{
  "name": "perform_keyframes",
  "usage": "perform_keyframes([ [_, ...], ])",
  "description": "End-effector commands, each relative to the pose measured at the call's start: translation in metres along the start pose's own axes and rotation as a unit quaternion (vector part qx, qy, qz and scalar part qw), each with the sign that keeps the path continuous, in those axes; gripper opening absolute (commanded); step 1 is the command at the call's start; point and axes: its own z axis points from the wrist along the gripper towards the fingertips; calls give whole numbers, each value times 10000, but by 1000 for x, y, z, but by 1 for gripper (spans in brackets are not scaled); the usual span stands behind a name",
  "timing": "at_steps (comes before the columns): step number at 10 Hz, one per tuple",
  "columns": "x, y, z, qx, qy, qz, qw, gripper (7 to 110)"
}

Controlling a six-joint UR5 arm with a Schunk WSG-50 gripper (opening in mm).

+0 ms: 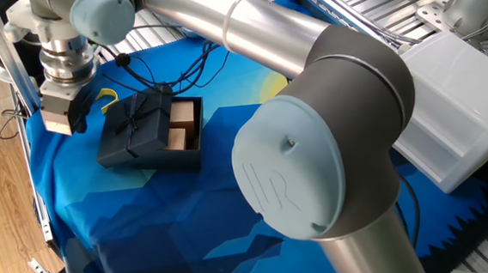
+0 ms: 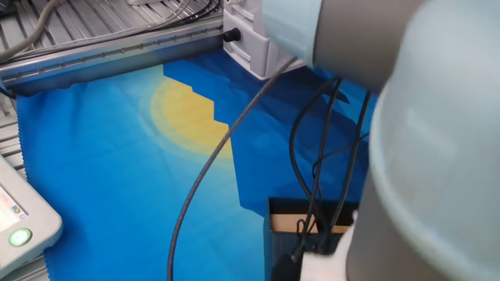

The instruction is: Slide the outer casing onto the gift box

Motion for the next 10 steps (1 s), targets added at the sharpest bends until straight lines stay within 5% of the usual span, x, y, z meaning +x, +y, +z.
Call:
perform_keyframes([
  [1, 10, 3, 9, -11, 218, -97, 9997, 7],
  [10, 35, 6, 1, -99, 497, -184, 9985, 7],
])
